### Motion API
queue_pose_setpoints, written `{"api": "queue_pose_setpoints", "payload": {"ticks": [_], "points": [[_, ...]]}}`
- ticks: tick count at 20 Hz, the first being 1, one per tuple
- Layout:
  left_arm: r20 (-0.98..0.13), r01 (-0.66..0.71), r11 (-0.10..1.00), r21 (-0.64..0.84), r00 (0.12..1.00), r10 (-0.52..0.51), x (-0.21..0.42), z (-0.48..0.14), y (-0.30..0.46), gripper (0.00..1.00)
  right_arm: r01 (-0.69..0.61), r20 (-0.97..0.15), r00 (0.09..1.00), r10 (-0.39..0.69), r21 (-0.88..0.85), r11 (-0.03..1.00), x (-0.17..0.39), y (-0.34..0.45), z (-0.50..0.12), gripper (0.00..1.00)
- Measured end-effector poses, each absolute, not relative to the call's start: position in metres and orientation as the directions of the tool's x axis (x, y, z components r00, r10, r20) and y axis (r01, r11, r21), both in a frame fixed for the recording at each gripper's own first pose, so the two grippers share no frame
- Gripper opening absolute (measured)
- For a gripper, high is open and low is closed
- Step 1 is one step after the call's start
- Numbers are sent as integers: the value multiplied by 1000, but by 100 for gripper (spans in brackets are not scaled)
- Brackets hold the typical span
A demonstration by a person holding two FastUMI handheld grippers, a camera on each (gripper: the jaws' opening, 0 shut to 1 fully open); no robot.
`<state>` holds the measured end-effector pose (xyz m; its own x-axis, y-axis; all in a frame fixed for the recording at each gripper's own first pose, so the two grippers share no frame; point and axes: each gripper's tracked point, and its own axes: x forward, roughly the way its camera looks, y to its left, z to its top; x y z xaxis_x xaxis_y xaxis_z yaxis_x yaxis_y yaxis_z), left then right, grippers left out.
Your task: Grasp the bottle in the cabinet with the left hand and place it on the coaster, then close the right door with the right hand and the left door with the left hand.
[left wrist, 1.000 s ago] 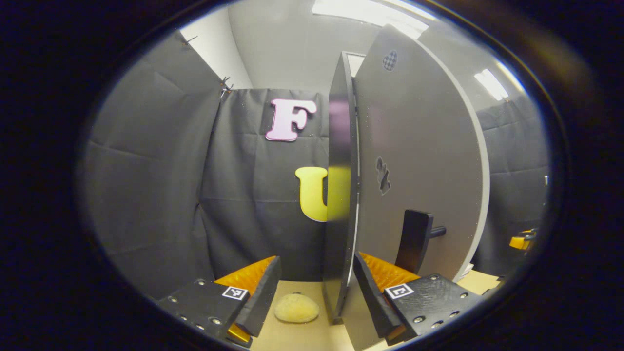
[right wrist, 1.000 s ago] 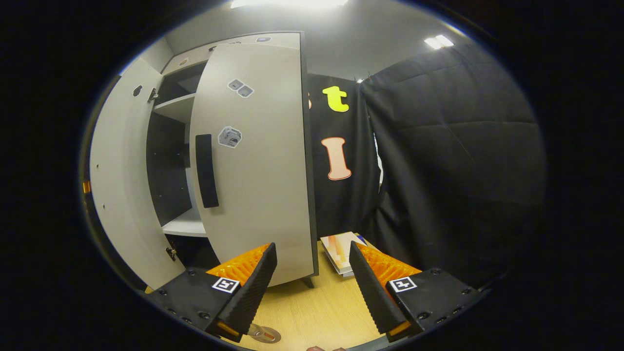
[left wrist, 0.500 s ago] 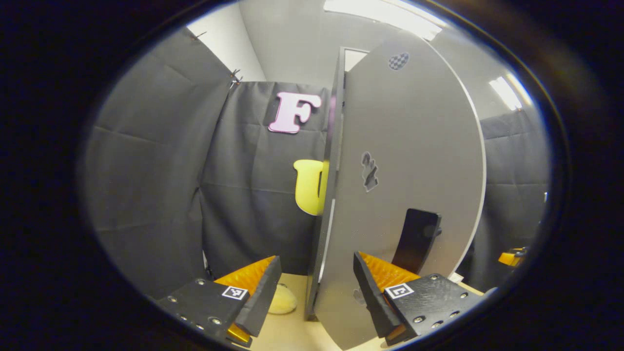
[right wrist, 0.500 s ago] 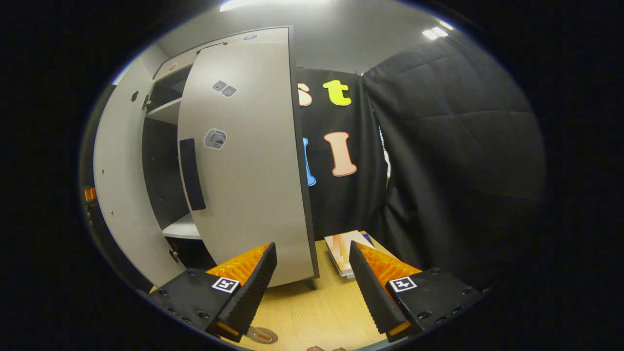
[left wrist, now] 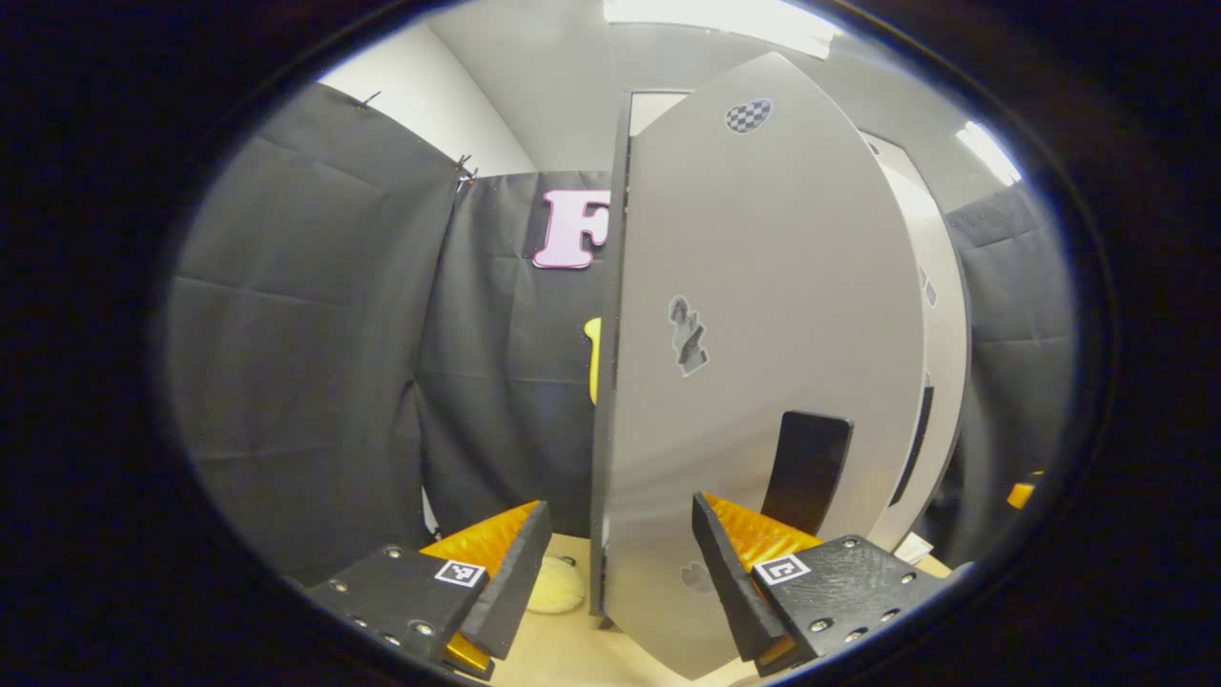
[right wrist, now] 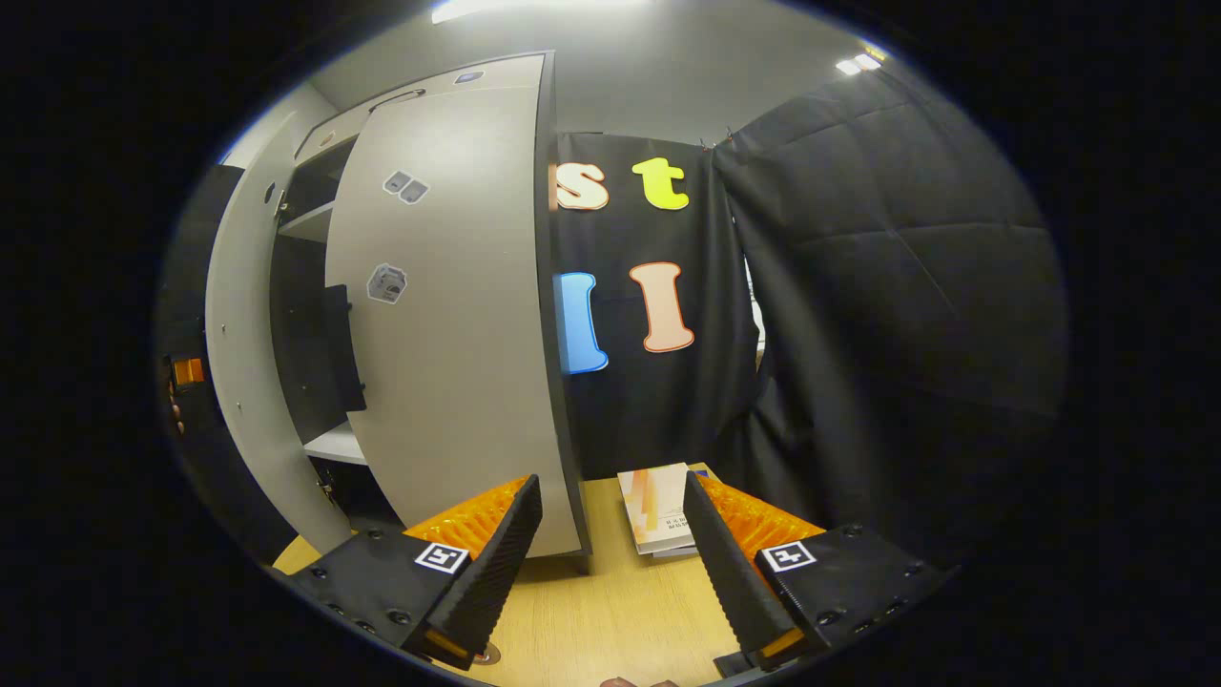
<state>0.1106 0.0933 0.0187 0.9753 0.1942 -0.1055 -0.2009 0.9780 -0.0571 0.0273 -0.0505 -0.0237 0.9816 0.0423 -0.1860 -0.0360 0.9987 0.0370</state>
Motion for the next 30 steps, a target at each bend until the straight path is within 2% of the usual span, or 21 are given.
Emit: {"api": "queue_pose_setpoints", "payload": {"ticks": [2, 3, 4, 5, 6, 8, 10, 11, 12, 13, 16, 19, 21, 22, 23, 24, 25, 26, 27, 28, 30], "points": [[-103, -169, 983, -67, 981, 162, 120, 20, 73, 93, -37, -184, 982, 45, 43, 998, 27, -58, -23, 92], [-101, -164, 985, -60, 982, 157, 123, 21, 66, 86, -38, -183, 982, 45, 46, 998, 27, -61, -22, 95], [-97, -157, 986, -57, 984, 151, 122, 23, 57, 93, -40, -179, 983, 48, 46, 998, 27, -63, -22, 95], [-89, -151, 987, -57, 985, 146, 120, 25, 51, 93, -42, -175, 983, 48, 41, 998, 28, -65, -21, 92], [-79, -145, 988, -56, 987, 140, 117, 29, 47, 88, -41, -173, 984, 46, 32, 999, 30, -67, -21, 95], [-59, -136, 990, -45, 989, 134, 107, 33, 45, 80, -47, -171, 984, 49, 17, 999, 32, -67, -22, 95], [-45, -132, 990, -38, 990, 131, 92, 35, 44, 80, -67, -170, 983, 69, 16, 998, 33, -59, -23, 92], [-36, -128, 991, -42, 991, 126, 84, 37, 45, 80, -80, -171, 982, 82, 19, 997, 34, -52, -22, 95], [-23, -121, 991, -49, 993, 120, 76, 38, 45, 80, -92, -166, 982, 94, 20, 996, 34, -46, -21, 92], [-9, -120, 991, -52, 993, 120, 67, 42, 46, 94, -100, -154, 983, 102, 18, 995, 35, -40, -17, 95], [21, -159, 986, -46, 987, 160, 56, 48, 53, 93, -144, -138, 980, 146, 22, 989, 38, -20, -11, 92], [39, -176, 982, -71, 983, 179, 22, 46, 59, 93, -202, -114, 972, 204, 25, 979, 41, -1, 1, 95], [47, -190, 979, -72, 980, 193, 6, 47, 63, 93, -230, -105, 967, 231, 17, 973, 43, 8, 6, 92], [51, -196, 978, -67, 979, 200, 1, 48, 65, 93, -239, -103, 965, 239, 12, 971, 44, 13, 7, 95], [55, -202, 977, -61, 977, 205, -5, 48, 67, 86, -247, -98, 964, 247, 7, 969, 45, 16, 8, 92], [59, -204, 977, -58, 976, 208, -10, 50, 70, 93, -253, -93, 963, 252, 4, 968, 47, 20, 9, 95], [57, -207, 977, -55, 976, 210, -14, 49, 69, 93, -257, -95, 962, 256, 3, 966, 48, 22, 9, 92], [56, -206, 977, -52, 976, 209, -17, 49, 70, 80, -260, -100, 961, 259, 8, 966, 50, 25, 6, 92], [55, -210, 977, -47, 976, 212, -20, 49, 72, 80, -264, -106, 959, 264, 13, 964, 50, 27, 4, 95], [58, -215, 976, -41, 974, 218, -23, 49, 74, 93, -267, -109, 957, 267, 17, 963, 51, 29, 3, 92], [53, -222, 974, -36, 973, 224, -27, 47, 75, 93, -272, -111, 956, 272, 16, 962, 52, 31, 3, 92]]}}
